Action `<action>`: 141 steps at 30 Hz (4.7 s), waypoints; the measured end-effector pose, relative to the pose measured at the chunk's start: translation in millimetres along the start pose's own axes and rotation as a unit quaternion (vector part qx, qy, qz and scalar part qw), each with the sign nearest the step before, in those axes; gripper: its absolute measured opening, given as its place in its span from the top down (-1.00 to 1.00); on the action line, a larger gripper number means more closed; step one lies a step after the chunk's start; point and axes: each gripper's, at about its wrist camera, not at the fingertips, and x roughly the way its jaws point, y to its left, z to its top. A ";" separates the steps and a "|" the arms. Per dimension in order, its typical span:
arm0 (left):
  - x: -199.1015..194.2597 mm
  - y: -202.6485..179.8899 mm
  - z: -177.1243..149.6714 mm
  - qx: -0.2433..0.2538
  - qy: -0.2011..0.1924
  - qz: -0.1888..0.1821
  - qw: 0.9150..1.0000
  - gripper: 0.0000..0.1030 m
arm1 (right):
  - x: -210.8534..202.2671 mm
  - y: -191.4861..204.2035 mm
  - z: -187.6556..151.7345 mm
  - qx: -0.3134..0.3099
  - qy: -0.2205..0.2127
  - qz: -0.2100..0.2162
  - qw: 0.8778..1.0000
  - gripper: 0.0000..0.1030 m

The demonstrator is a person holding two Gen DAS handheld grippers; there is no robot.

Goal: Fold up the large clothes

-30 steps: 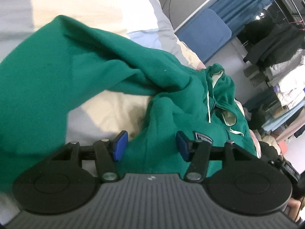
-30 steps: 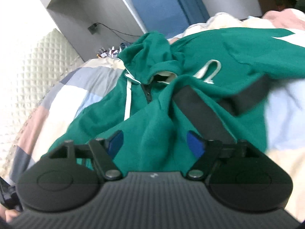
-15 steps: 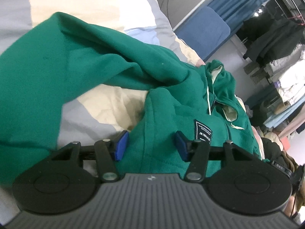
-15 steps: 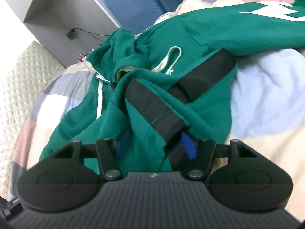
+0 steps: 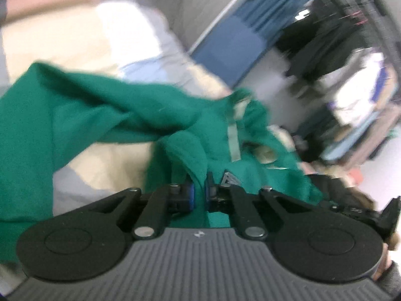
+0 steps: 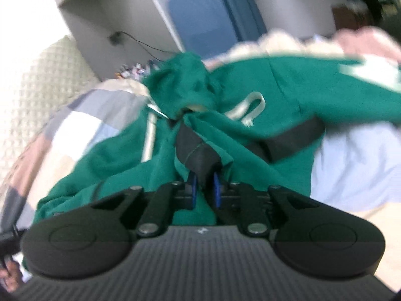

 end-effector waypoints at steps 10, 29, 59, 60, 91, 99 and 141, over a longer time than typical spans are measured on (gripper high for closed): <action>-103.8 -44.5 -13.4 -0.040 0.030 -0.092 0.994 0.84 | -167.3 5.1 -2.6 -0.026 -0.019 0.002 0.999 0.70; -124.1 -76.7 -111.7 0.070 0.226 0.091 0.967 0.63 | -187.9 -86.5 -82.5 0.082 0.161 -0.089 0.979 0.38; 25.4 -74.7 -65.4 0.118 0.131 0.136 0.975 -0.12 | -17.6 13.0 -69.7 -0.016 0.083 -0.069 0.994 -0.21; 29.1 -70.5 -67.3 0.121 0.136 0.140 0.973 -0.12 | -12.2 8.9 -68.1 -0.010 0.084 -0.072 0.994 -0.21; 35.7 -74.6 -93.8 0.177 0.104 0.153 0.967 -0.22 | -32.3 -257.4 18.8 0.211 -0.093 -0.214 0.949 -0.65; 50.0 -83.4 -93.8 0.181 0.075 0.155 0.968 -0.23 | 10.7 -349.8 53.9 0.255 -0.156 -0.142 0.944 -0.65; 0.1 -83.2 -66.3 0.127 0.006 0.114 0.985 -0.25 | -18.4 83.8 60.4 -0.423 -0.190 -0.056 0.884 0.87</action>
